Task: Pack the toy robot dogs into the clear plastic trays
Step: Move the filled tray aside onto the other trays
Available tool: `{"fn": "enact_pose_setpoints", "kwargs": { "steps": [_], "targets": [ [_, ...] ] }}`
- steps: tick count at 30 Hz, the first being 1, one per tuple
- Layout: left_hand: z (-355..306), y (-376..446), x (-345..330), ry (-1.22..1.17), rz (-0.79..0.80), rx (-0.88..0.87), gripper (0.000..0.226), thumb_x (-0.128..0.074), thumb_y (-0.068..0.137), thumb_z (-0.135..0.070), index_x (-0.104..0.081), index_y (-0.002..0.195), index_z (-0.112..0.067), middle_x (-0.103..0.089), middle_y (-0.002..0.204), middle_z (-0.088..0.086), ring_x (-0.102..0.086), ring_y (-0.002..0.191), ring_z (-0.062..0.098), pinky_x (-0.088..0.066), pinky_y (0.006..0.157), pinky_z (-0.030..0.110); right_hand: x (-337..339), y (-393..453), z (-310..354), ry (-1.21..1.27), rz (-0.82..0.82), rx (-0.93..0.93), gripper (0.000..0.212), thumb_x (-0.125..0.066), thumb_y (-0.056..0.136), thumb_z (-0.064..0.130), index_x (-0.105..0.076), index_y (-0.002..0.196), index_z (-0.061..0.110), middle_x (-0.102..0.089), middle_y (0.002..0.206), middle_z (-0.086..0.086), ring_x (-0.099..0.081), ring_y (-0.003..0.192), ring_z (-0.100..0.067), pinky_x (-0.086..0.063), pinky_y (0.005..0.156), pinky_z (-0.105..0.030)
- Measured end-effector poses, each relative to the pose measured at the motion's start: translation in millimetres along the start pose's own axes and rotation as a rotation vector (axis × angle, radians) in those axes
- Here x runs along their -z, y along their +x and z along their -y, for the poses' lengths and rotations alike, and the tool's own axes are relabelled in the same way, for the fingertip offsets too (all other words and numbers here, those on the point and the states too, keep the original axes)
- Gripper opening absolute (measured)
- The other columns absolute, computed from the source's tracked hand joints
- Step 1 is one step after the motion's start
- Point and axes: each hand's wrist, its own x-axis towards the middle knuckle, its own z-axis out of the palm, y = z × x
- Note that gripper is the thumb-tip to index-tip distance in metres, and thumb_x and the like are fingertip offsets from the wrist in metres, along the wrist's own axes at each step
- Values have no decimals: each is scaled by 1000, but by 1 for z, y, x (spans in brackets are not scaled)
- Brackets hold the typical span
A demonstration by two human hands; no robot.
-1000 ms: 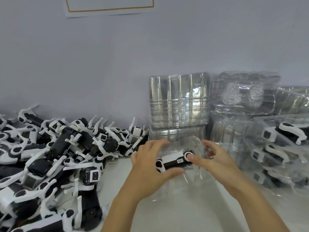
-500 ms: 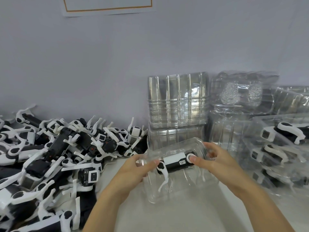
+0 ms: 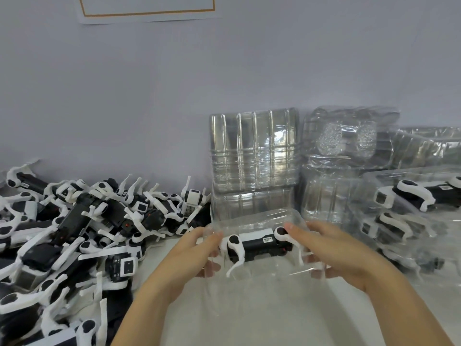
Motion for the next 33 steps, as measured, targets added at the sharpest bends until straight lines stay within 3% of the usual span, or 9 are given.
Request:
{"fn": "enact_pose_setpoints", "kwargs": {
  "steps": [7, 9, 12, 16, 18, 24, 27, 31, 33],
  "targets": [
    [-4, 0, -12, 113, -32, 101, 21, -63, 93, -43, -67, 97, -22, -70, 96, 15, -72, 61, 23, -62, 68, 33, 4, -3, -1, -275, 44, -102, 69, -49, 91, 69, -46, 141, 20, -56, 122, 3, -63, 105, -16, -55, 74, -31],
    [0, 1, -19, 139, -18, 103, 24, -60, 95, -41, -66, 100, -18, -67, 86, 9, -68, 55, 18, -58, 59, 27, 4, -1, -4, -397, 40, -73, 67, -49, 95, 62, -47, 143, 16, -56, 132, 0, -61, 113, -19, -56, 89, -33],
    [6, 2, -33, 166, -25, 67, 33, -58, 96, -45, -68, 105, -15, -65, 83, 3, -67, 57, 15, -50, 52, 21, 2, 1, -6, -516, 20, -28, 70, -46, 98, 58, -37, 151, 13, -46, 150, -2, -49, 131, -20, -39, 92, -25],
    [15, 4, -53, 139, -76, -17, 37, -54, 95, -57, -59, 118, -29, -65, 114, -4, -67, 99, 17, -53, 83, 32, -1, 3, -8, -554, -33, 43, 58, -49, 101, 50, -42, 145, 13, -52, 143, -3, -53, 122, -19, -36, 80, -23],
    [16, 3, -61, 131, -75, -43, 39, -54, 94, -59, -53, 121, -32, -62, 116, -8, -63, 103, 11, -49, 83, 29, -2, 3, -9, -552, -69, 72, 51, -51, 101, 44, -44, 142, 14, -53, 141, -4, -54, 114, -18, -37, 76, -21],
    [20, 2, -63, 248, -86, -74, 53, -53, 98, -51, -51, 141, -20, -57, 137, 0, -54, 124, 18, -43, 100, 32, -7, -2, -13, -518, -169, 153, 66, -53, 100, 40, -27, 155, 15, -34, 158, -5, -35, 143, -24, -33, 113, -36],
    [17, -7, -62, 392, -165, -15, 56, -52, 96, -54, -49, 140, -19, -58, 132, 5, -57, 118, 23, -44, 90, 32, -9, -10, -17, -472, -213, 185, 68, -54, 100, 39, -23, 158, 19, -32, 159, -4, -35, 143, -24, -34, 113, -38],
    [11, -20, -67, 361, -155, 39, 47, -56, 93, -50, -52, 127, -19, -61, 106, 0, -67, 86, 21, -59, 84, 39, -8, -21, -15, -490, -227, 233, 64, -52, 101, 37, -26, 156, 19, -31, 158, -3, -32, 144, -23, -31, 114, -37],
    [8, -26, -73, 347, -130, 24, 44, -56, 93, -45, -52, 128, -19, -60, 106, 1, -67, 89, 22, -59, 87, 42, -6, -26, -14, -546, -203, 233, 58, -50, 102, 36, -30, 153, 17, -34, 155, -5, -33, 142, -24, -33, 112, -37]
  ]
}}
